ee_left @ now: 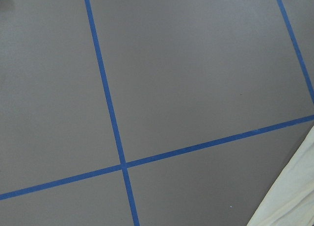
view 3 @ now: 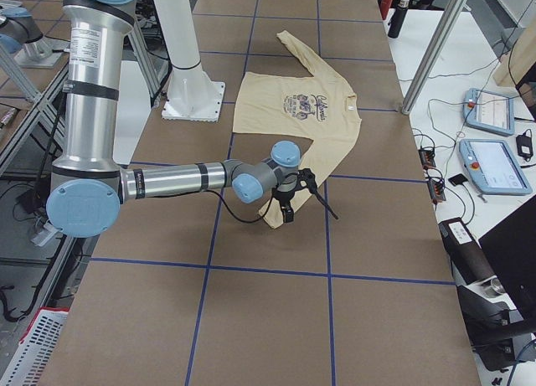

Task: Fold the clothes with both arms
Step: 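Lower the right gripper onto the sleeve cuff and close on it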

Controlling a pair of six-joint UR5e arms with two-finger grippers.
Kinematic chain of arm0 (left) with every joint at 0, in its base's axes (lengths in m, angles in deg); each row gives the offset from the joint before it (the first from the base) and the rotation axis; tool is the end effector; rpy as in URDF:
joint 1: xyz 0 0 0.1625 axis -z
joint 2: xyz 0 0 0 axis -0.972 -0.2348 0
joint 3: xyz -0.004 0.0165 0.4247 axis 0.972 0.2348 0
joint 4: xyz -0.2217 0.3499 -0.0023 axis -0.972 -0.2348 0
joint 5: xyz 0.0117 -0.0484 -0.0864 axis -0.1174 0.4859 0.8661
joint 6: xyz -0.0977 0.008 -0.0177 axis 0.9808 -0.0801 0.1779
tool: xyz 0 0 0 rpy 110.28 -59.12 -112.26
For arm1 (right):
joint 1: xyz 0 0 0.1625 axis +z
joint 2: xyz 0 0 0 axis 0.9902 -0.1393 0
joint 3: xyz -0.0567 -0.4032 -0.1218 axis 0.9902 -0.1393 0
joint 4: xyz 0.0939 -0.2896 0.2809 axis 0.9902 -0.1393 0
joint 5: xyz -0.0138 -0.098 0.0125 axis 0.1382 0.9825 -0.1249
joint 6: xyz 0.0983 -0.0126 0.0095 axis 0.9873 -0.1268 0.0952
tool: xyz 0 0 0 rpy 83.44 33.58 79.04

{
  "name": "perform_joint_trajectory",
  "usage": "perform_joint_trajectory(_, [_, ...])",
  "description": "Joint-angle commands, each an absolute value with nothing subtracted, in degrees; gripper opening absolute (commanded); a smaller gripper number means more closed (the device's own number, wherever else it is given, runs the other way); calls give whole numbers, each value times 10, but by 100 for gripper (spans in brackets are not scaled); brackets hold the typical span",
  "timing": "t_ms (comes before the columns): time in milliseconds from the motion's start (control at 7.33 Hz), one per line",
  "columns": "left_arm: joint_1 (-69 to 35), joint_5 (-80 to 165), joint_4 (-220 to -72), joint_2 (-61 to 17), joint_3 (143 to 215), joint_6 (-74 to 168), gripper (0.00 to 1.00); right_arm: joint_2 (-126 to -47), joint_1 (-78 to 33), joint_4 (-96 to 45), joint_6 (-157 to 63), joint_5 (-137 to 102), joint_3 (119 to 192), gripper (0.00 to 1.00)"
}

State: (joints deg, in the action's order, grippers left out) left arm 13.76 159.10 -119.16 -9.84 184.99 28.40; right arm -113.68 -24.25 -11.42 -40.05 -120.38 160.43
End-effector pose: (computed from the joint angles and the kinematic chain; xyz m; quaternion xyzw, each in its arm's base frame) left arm -0.0607 -0.5481 0.5259 0.1258 0.4015 0.0797 0.9037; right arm -0.1854 -0.4342 0.6015 0.0652 -0.3723 -0.1459 0.9142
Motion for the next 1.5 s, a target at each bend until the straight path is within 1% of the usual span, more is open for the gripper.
perform_joint_trajectory(0, [138, 1591, -1191, -98, 1850, 283, 100, -1109, -244, -98, -397, -1204, 1555, 100])
perform_joint_trajectory(273, [138, 1591, -1191, -98, 1849, 283, 100, -1104, -244, -98, -398, -1209, 1539, 99])
perform_joint_trajectory(955, [138, 1591, -1191, -99, 1849, 282, 100, -1114, -249, -103, -397, -1251, 1538, 98])
perform_joint_trajectory(1091, [138, 1591, -1191, -99, 1849, 282, 100, -1113, -251, -104, -397, -1251, 1538, 97])
perform_joint_trajectory(1227, [138, 1591, -1191, -99, 1849, 282, 100, -1112, -251, -104, -397, -1250, 1535, 91])
perform_joint_trajectory(1364, [138, 1591, -1191, -99, 1849, 282, 100, -1112, -252, -105, -397, -1250, 1529, 87])
